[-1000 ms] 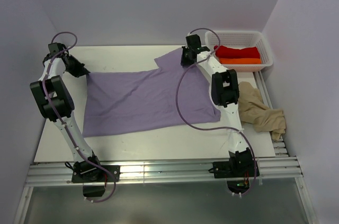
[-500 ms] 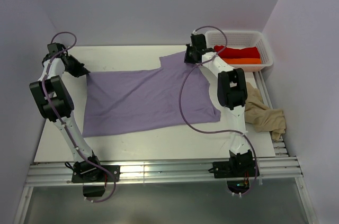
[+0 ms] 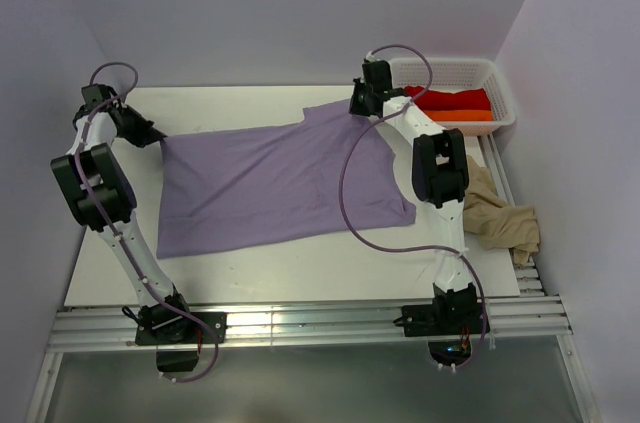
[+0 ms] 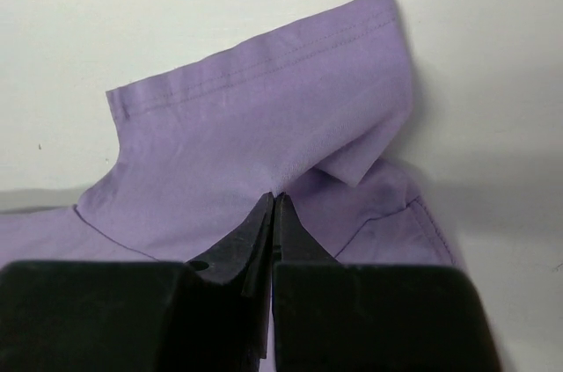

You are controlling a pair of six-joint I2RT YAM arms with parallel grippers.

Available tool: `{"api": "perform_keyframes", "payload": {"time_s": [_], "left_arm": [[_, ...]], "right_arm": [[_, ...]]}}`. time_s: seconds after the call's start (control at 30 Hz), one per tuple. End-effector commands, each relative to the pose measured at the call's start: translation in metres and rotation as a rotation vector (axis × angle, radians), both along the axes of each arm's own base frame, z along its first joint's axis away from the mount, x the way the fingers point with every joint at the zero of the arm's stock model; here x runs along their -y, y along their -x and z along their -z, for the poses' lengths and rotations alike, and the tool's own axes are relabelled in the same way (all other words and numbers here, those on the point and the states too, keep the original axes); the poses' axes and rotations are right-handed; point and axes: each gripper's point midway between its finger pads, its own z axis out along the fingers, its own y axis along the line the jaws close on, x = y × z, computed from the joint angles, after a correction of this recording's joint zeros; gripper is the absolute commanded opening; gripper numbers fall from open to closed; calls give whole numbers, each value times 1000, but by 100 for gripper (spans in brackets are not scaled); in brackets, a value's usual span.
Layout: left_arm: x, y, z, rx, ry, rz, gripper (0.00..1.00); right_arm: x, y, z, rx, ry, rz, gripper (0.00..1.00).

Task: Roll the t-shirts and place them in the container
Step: Fold the tshirt

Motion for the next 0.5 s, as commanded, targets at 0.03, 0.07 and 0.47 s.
{"api": "perform_keyframes", "payload": {"time_s": [0.03, 0.07, 0.47], "left_arm": [[0, -7, -32, 91, -51, 19, 0], [2, -6, -33, 92, -57, 25, 0], [0, 8, -38, 37, -103, 3, 0]], "right_arm": [[9, -9, -58, 123, -29, 17, 0], [9, -8, -60, 128, -33, 18, 0], [7, 23, -72, 129, -31, -6, 0]]}}
